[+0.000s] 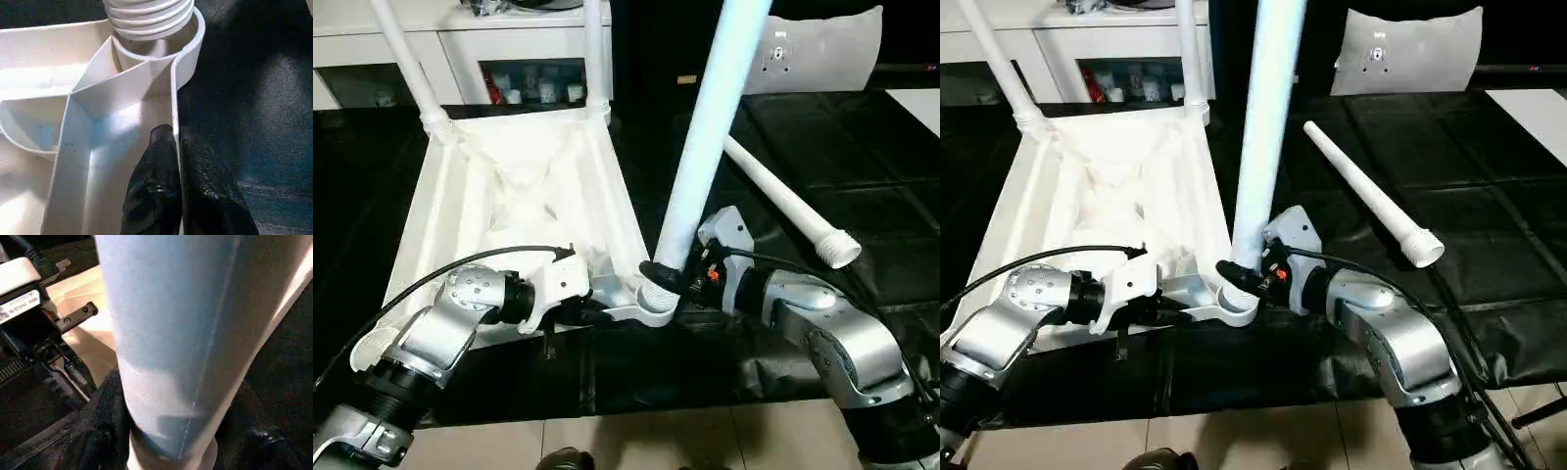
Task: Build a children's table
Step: Move to table
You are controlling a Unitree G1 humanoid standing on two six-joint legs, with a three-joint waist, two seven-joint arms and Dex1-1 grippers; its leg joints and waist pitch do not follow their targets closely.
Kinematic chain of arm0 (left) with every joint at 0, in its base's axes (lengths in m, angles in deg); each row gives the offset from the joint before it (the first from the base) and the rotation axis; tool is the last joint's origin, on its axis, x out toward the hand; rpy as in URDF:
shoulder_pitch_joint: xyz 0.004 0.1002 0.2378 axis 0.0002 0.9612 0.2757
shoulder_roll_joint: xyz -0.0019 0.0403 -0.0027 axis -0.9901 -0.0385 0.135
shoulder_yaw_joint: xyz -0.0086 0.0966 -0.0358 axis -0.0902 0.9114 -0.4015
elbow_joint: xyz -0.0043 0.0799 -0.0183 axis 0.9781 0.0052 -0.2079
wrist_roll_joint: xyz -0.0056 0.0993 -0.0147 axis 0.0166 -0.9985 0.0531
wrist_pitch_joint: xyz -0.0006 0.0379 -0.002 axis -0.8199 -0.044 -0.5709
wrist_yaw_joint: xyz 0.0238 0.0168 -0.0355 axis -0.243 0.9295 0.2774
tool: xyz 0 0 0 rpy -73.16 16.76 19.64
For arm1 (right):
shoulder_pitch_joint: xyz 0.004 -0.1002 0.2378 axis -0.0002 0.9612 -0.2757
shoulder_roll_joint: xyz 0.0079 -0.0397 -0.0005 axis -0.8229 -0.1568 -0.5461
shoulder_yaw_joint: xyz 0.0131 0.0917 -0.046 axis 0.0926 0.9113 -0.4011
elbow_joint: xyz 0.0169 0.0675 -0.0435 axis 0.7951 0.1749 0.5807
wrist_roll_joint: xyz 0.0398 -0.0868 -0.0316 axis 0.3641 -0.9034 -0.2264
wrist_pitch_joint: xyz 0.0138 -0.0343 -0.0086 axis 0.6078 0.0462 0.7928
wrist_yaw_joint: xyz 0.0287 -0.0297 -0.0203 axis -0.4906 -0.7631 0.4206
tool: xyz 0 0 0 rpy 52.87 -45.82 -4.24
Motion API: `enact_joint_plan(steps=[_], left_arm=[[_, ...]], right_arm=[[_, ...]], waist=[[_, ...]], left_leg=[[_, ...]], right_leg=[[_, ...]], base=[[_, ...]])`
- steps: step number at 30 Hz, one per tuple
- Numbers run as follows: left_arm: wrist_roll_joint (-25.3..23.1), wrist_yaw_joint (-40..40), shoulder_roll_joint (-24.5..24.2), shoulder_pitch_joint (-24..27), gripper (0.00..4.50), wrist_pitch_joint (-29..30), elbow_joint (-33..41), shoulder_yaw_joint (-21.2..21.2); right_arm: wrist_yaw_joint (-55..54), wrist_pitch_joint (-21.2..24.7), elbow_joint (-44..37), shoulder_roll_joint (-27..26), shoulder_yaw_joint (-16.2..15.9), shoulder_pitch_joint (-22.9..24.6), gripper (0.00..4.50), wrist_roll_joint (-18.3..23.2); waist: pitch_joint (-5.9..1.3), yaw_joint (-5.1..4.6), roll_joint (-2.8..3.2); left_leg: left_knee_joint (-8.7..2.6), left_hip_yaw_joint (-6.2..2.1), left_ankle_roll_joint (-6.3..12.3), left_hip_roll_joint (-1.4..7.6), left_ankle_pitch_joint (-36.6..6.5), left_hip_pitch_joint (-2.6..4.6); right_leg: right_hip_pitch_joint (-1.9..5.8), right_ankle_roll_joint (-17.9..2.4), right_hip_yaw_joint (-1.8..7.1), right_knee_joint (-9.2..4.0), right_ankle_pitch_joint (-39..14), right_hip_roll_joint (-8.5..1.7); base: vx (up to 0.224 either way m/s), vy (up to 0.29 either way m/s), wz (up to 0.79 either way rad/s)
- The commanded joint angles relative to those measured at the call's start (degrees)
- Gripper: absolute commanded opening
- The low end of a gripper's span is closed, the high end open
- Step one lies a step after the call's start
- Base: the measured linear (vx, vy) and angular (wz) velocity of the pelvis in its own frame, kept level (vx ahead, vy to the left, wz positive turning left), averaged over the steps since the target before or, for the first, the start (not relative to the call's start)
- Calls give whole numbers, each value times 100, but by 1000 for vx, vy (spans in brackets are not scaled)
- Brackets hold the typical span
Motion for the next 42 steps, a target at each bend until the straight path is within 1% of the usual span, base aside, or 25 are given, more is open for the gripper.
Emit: enact_joint_plan(steps=[1,2,3,7,10,15,21,23,24,25,26,27,29,30,31,32,33,34,35,36,37,39,40,41,42], left_arm=[[-143,-198,4,-52,0,-123,-31,221],[-146,-210,7,-67,0,-146,-45,220],[-149,-221,11,-78,0,-160,-53,220],[-178,-274,-15,-99,0,-226,-74,237],[-203,-294,-26,-119,0,-282,-116,247],[-210,-337,-23,-143,0,-336,-155,230],[-111,-454,-20,-150,0,-426,-137,177],[-72,-516,-30,-138,0,-449,-113,177],[-52,-545,-36,-129,0,-455,-98,175],[-31,-565,-36,-123,0,-454,-86,171],[-15,-580,-36,-118,0,-455,-77,167],[-1,-585,-33,-114,0,-448,-66,160],[58,-547,10,-111,0,-425,-79,89],[58,-547,10,-111,0,-425,-79,89],[63,-535,16,-114,0,-423,-89,75],[69,-514,22,-118,0,-412,-106,55],[72,-503,30,-123,0,-412,-130,34],[80,-499,37,-129,0,-416,-156,15],[81,-498,38,-129,0,-416,-159,12],[94,-492,42,-128,0,-416,-167,-7],[105,-478,49,-133,0,-407,-174,-26],[114,-468,53,-134,0,-401,-176,-41],[125,-448,65,-139,0,-396,-186,-65],[120,-411,79,-149,0,-403,-222,-91],[115,-404,81,-152,0,-409,-236,-94]], right_arm=[[122,100,142,14,-247,14,189,-54],[139,94,167,4,-258,13,189,-55],[162,99,190,-8,-265,11,189,-58],[263,140,196,-18,-327,-13,189,-56],[275,210,181,-66,-286,-48,189,24],[354,185,211,-20,-311,-63,189,-4],[409,75,372,-20,-353,-59,189,-131],[404,41,476,-64,-342,-62,189,-140],[396,9,578,-98,-334,-65,189,-147],[404,-18,670,-120,-326,-61,189,-147],[413,-42,745,-137,-322,-56,189,-148],[429,-70,833,-160,-299,-36,189,-129],[511,-151,1042,-199,-162,107,189,-14],[511,-151,1042,-199,-162,107,189,-14],[536,-176,1078,-206,-118,156,189,25],[551,-202,1119,-231,-26,245,189,100],[576,-249,1171,-256,58,331,189,160],[604,-331,1222,-271,143,457,189,213],[608,-341,1228,-273,152,472,189,218],[617,-404,1247,-280,180,551,189,221],[641,-505,1258,-290,205,650,189,225],[658,-581,1259,-300,218,720,189,221],[667,-723,1229,-306,232,852,189,197],[694,-996,1104,-271,188,1084,189,106],[691,-1088,1069,-241,148,1137,189,41]], waist=[[-311,-3,-30],[-306,-10,-57],[-307,1,-46],[-299,-3,-55],[-303,2,-50],[-311,1,-65],[-311,5,-63],[-305,5,-62],[-317,10,-29],[-311,0,-39],[-312,2,-20],[-315,-2,-33],[-324,5,-10],[-324,8,-21],[-325,12,-13],[-336,21,8],[-340,25,-9],[-354,36,12],[-352,36,2],[-353,41,27],[-358,48,33],[-351,51,21],[-353,63,63],[-350,68,64],[-353,81,55]], left_leg=[[-448,-251,146,597,-772,152],[-453,-247,151,599,-778,147],[-450,-252,148,598,-776,141],[-465,-255,126,609,-849,150],[-463,-252,118,608,-838,150],[-474,-258,77,613,-866,151],[-470,-253,85,613,-853,147],[-477,-255,65,615,-926,146],[-474,-260,40,616,-962,155],[-485,-259,26,621,-991,157],[-484,-263,2,616,-1031,157],[-482,-259,-15,615,-1063,156],[-481,-262,-36,614,-1104,158],[-483,-260,-40,622,-1113,158],[-482,-260,-41,620,-1108,158],[-479,-262,-31,622,-1069,162],[-479,-260,-9,625,-1031,157],[-478,-268,-9,626,-1012,160],[-477,-258,13,622,-1001,155],[-481,-265,6,626,-1025,155],[-481,-267,1,626,-1046,160],[-486,-264,10,622,-1094,155],[-481,-270,-4,623,-1107,153],[-489,-265,-30,631,-1189,158],[-496,-267,-30,634,-1212,167]], right_leg=[[155,-1520,342,-392,-238,-633],[159,-1516,346,-396,-241,-634],[167,-1515,347,-392,-270,-647],[152,-1494,347,-405,-385,-640],[144,-1502,351,-406,-354,-641],[153,-1499,347,-396,-363,-642],[150,-1518,351,-399,-328,-653],[148,-1518,350,-407,-416,-653],[144,-1521,350,-403,-441,-655],[138,-1517,349,-409,-447,-646],[137,-1536,352,-405,-437,-650],[143,-1550,354,-409,-432,-656],[149,-1576,356,-409,-410,-661],[150,-1593,359,-412,-376,-663],[150,-1600,358,-409,-356,-659],[154,-1608,355,-399,-259,-658],[158,-1616,354,-393,-154,-655],[166,-1623,346,-380,-105,-656],[163,-1640,342,-382,-31,-651],[165,-1648,337,-384,9,-654],[168,-1654,335,-380,18,-651],[172,-1664,338,-393,-44,-656],[170,-1659,338,-391,-67,-666],[167,-1636,340,-410,-116,-662],[169,-1605,339,-415,-87,-655]], base=[[0,0,0],[0,0,0],[0,0,0],[0,0,0],[0,0,0],[0,0,0],[0,0,0],[0,0,0],[0,0,0],[0,0,0],[0,0,0],[0,0,0],[0,0,0],[0,0,0],[0,0,0],[0,0,0],[0,0,0],[0,0,0],[0,0,0],[0,0,0],[0,0,0],[0,0,0],[0,0,0],[0,0,0],[0,0,0]])
